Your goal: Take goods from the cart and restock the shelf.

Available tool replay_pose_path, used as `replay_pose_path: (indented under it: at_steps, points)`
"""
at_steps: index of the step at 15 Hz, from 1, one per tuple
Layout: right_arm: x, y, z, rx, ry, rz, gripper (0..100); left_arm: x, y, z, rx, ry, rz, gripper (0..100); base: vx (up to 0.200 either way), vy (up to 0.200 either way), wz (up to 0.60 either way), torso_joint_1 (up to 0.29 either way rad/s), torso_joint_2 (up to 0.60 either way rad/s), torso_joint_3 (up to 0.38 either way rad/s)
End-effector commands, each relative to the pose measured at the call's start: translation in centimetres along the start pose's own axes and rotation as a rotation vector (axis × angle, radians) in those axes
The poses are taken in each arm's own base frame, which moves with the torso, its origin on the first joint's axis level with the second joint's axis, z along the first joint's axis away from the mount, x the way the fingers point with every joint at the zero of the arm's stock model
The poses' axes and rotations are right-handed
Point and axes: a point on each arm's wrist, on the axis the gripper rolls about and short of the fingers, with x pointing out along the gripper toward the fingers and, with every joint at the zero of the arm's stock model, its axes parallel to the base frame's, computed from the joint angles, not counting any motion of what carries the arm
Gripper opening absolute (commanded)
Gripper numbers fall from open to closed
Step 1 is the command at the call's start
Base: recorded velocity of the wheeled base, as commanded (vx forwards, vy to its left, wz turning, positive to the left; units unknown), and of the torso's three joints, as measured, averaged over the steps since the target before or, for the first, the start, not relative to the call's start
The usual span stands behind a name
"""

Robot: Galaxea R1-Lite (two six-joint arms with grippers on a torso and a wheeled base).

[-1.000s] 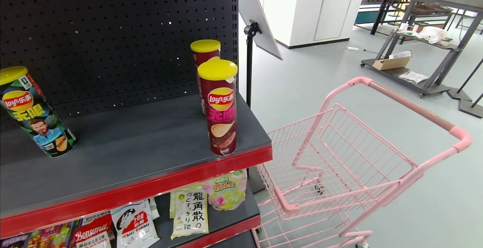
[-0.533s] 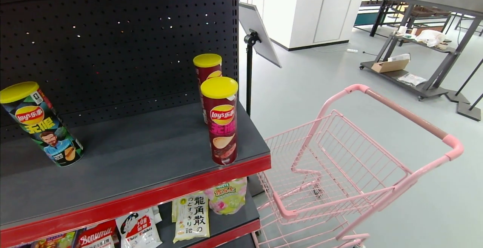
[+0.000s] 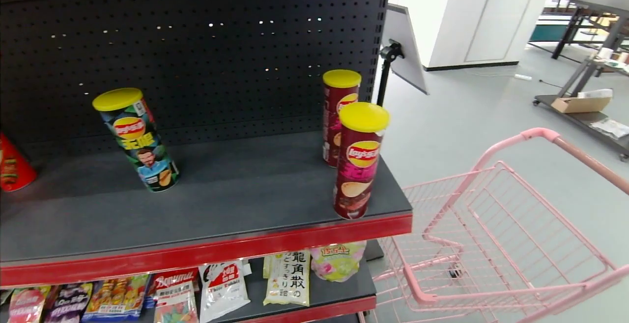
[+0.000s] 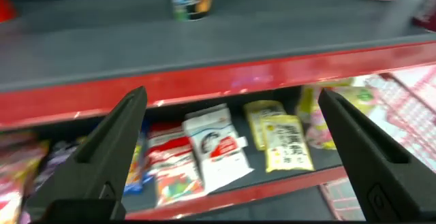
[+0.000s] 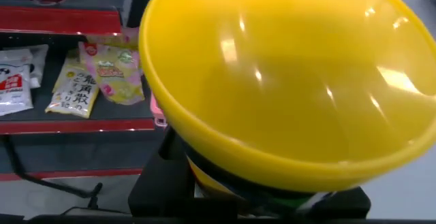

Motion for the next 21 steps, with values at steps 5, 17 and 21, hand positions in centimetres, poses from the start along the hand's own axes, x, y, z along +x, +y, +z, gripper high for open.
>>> replay_pose_path:
  at_steps: [5, 17, 21]
  points:
    - [-0.4, 0.2, -2.2, -0.017, -0.021, -0.032, 0, 0.0, 0.0, 0.0, -0.002, 0.001, 0.000, 100, 0.000, 0.000, 0.12, 0.000, 0.00, 0.000]
    - [-0.7, 0.5, -4.6, -0.009, -0.053, -0.024, 0, 0.0, 0.0, 0.0, 0.003, -0.001, 0.000, 100, 0.000, 0.133, 0.00, 0.000, 0.00, 0.001]
    - [-0.6, 0.5, -4.7, -0.008, -0.048, -0.022, 0, 0.0, 0.0, 0.0, 0.003, -0.001, 0.000, 100, 0.000, 0.200, 0.00, 0.004, 0.01, -0.001]
